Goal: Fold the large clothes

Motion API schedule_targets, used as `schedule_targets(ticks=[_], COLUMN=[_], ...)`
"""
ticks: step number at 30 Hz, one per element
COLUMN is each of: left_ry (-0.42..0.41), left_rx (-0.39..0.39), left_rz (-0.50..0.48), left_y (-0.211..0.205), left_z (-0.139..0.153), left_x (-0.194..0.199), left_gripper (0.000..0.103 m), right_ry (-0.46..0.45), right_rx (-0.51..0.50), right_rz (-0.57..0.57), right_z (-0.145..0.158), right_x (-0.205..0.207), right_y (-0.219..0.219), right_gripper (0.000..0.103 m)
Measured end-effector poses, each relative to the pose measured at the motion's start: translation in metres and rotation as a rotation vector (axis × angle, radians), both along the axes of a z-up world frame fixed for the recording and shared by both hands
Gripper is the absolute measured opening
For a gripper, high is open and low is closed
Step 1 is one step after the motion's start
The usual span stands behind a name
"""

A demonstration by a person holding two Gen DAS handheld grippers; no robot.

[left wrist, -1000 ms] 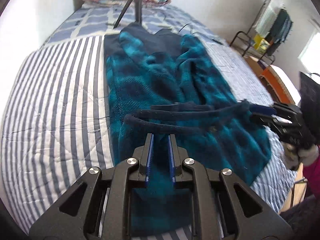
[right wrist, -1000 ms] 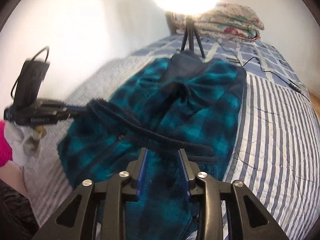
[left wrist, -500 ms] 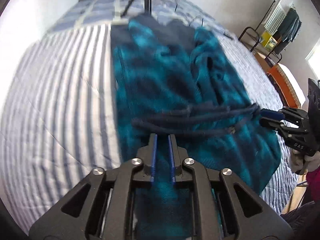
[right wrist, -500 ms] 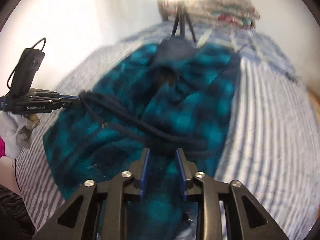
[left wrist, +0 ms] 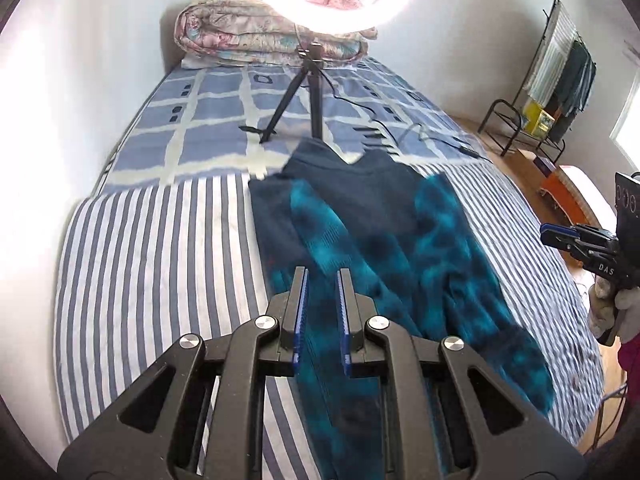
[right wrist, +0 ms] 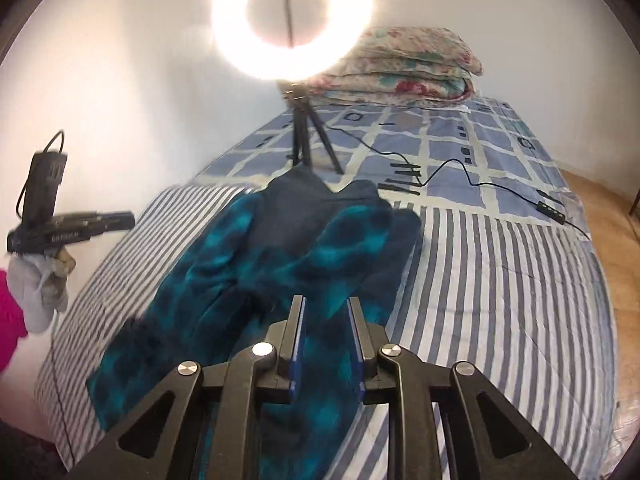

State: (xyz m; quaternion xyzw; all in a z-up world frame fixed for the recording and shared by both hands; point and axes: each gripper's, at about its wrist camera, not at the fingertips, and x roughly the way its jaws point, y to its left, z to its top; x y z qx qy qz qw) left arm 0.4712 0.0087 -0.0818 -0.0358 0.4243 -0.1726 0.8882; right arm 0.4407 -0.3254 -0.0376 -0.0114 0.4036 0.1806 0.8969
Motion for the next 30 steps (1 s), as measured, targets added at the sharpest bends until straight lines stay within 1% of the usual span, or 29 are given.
schedule_targets(ticks=[4, 8, 12, 16, 19, 20, 21, 24, 26, 28, 29, 30], left_ry=[0.028, 0.071, 0.095, 0.116, 0.142, 0.151, 0.159, 0.139, 0.153, 0.154, 0.142, 0.127], left_rx=[-0.024, -0.041, -0.052, -0.032, -0.010, 0.001, 0.011, 0.007, -0.011, -0.042, -0.052, -0.064], left_rz=[0.022, 0.033, 0.020, -0.005, -0.027, -0.033, -0.042, -0.049, -0.055, -0.050, -0.041, -0.023], left_y=[0.001, 0.000, -0.008, -0.019, -0.028, -0.031, -0.034, -0.035, -0.032, -0.023, -0.016, -0.007], left_z=[-0.025, -0.055, -0.075, -0.091, -0.105, -0.110, -0.118, -0.123, -0.121, -0.113, -0.106, -0.101], left_x=[0.035, 0.064, 0.088, 0.111, 0.124, 0.127, 0.129, 0.129, 0.130, 0.131, 0.132, 0.133], left_gripper=[0.011, 0.011, 0.011, 0.011, 0.011, 0.011, 0.011, 0.012, 0.012, 0.013, 0.022, 0.041], right_ry=[0.018, 0.036, 0.070, 0.123, 0.171, 0.169, 0.152, 0.185, 0.186, 0.133, 0.109, 0.094], right_rx=[0.025, 0.001, -0.021, -0.042, -0.089, -0.100, -0.092, -0.044, -0.020, 0.011, 0.034, 0.057], right_rz=[-0.050, -0.069, -0.065, -0.035, -0.013, -0.013, -0.017, -0.005, 0.022, 0.063, 0.067, 0.065], right_z=[-0.022, -0.046, -0.070, -0.096, -0.118, -0.125, -0.125, -0.123, -0.113, -0.097, -0.089, -0.084], right_x=[0.050, 0.091, 0.122, 0.144, 0.154, 0.154, 0.153, 0.157, 0.153, 0.142, 0.137, 0.136], right_y=[0.000, 0.010, 0.025, 0.039, 0.049, 0.052, 0.052, 0.044, 0.036, 0.026, 0.017, 0.008], right_gripper=[0.016, 0.016, 0.016, 0.016, 0.016, 0.016, 0.016, 0.016, 0.019, 0.034, 0.039, 0.048])
